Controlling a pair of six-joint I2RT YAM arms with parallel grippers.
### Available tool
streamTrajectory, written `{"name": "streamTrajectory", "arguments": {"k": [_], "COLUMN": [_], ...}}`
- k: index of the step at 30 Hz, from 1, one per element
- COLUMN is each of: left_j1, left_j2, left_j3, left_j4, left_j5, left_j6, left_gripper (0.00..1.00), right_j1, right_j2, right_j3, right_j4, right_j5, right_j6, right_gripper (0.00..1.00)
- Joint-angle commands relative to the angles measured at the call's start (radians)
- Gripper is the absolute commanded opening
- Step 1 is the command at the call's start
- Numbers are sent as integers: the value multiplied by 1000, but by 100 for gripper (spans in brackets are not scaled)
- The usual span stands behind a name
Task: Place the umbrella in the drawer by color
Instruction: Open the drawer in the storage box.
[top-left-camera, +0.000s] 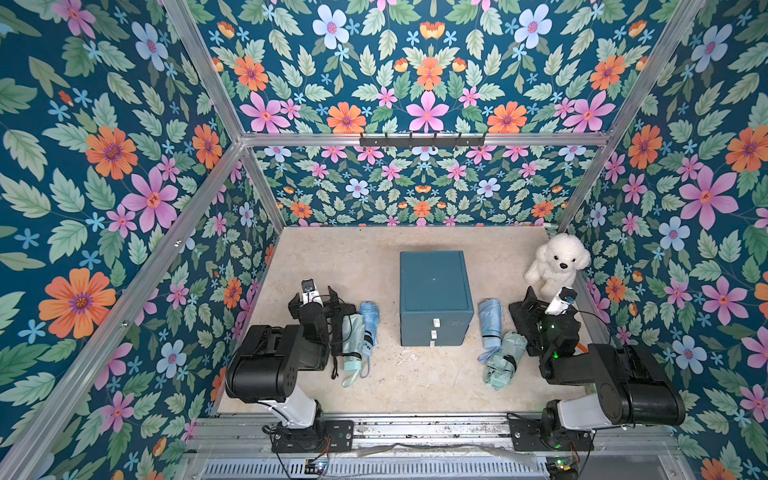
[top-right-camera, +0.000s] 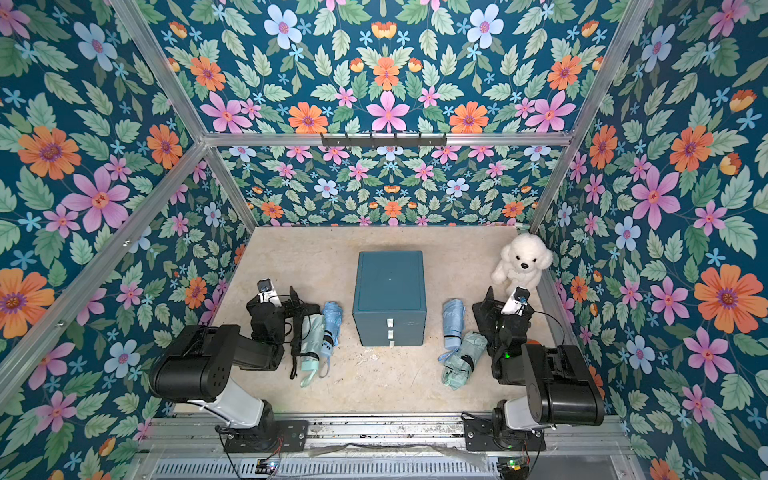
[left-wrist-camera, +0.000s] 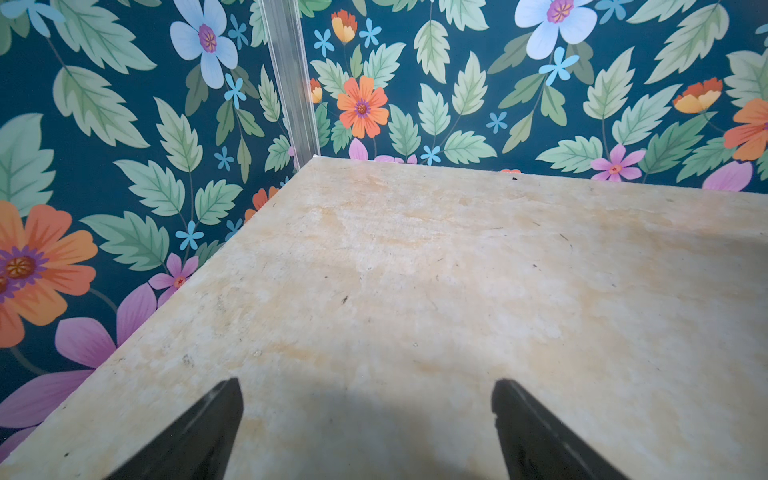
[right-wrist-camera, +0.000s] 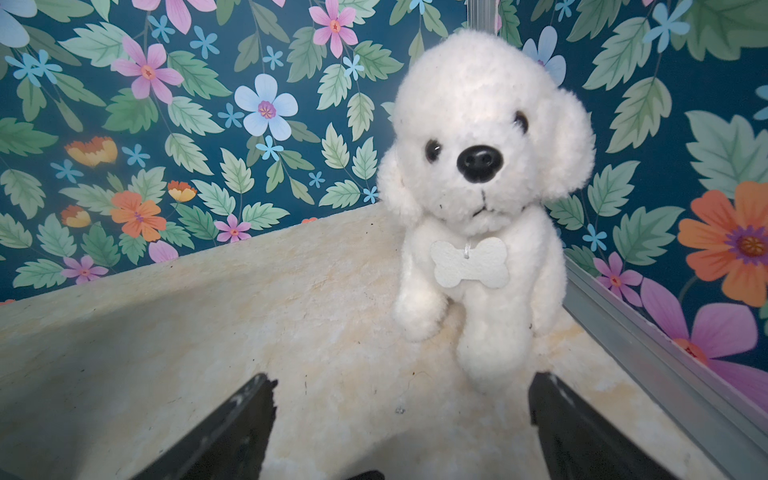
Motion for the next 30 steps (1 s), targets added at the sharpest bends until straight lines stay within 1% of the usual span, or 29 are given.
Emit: {"name": "streamTrajectory", "arguments": {"k": [1,2,3,4,5,6,7,8,9,10,11,12,13,14,15,16,18,19,20,22,24,25,26,27,28,29,30], "left_j1": [0,-2,-2,-2,-5,-8,-10,-12,-29,-63,-102,-181,-283,-365,-456,-526,-598,-617,-622,-622,-622,-622,-622,-622,-622,-622,-622], "left_j2": [-137,-175,-215,-258,-297,-339,-372,-396,-423,-446,-462,-480,-496,-510,-523,-545,-602,-638,-665,-713,-716,-701,-680,-648,-612,-587,-566], "left_j3": [143,211,268,308,338,376,407,417,412,399,388,385,390,389,385,381,355,342,338,343,373,400,441,497,550,591,620], "left_j4": [-361,-493,-610,-694,-766,-859,-952,-997,-1027,-1050,-1052,-1083,-1128,-1150,-1179,-1208,-1220,-1226,-1229,-1228,-1229,-1243,-1267,-1311,-1353,-1381,-1395], "left_j5": [-33,-122,-189,-195,-181,-166,-137,-78,-21,15,53,47,-3,-42,-90,-118,-117,-110,-98,-69,-36,-6,28,66,90,105,121], "left_j6": [-11,-65,-145,-206,-268,-369,-481,-549,-619,-682,-694,-681,-662,-636,-617,-615,-615,-626,-634,-639,-630,-620,-610,-590,-582,-582,-595], "left_gripper": [100,100,100,99,100,98,92,83,74,73,71,71,71,72,72,73,74,74,75,77,79,80,82,82,80,78,76], "right_j1": [22,48,76,85,82,82,83,79,58,24,6,13,34,65,123,192,290,318,322,322,351,388,444,520,612,702,823], "right_j2": [-104,-192,-313,-423,-517,-597,-677,-741,-804,-826,-803,-742,-665,-610,-562,-528,-531,-550,-571,-626,-667,-687,-691,-683,-656,-629,-597], "right_j3": [5,39,105,200,283,345,339,288,234,219,250,318,394,455,514,569,616,619,618,587,596,603,620,644,686,720,755], "right_j4": [-66,-198,-400,-653,-881,-1072,-1159,-1178,-1238,-1294,-1365,-1487,-1608,-1684,-1747,-1811,-1878,-1891,-1893,-1827,-1839,-1840,-1855,-1889,-1936,-1978,-2015], "right_j5": [144,207,265,294,287,275,277,300,334,270,221,216,232,237,245,264,286,270,232,65,36,36,59,99,163,233,313], "right_j6": [13,12,38,151,317,466,548,666,793,801,780,770,758,738,694,664,655,672,683,667,724,746,766,792,826,862,904], "right_gripper": [99,99,99,99,99,99,99,99,99,99,99,99,99,99,99,99,99,99,99,99,99,97,91,84,77,72,71]}}
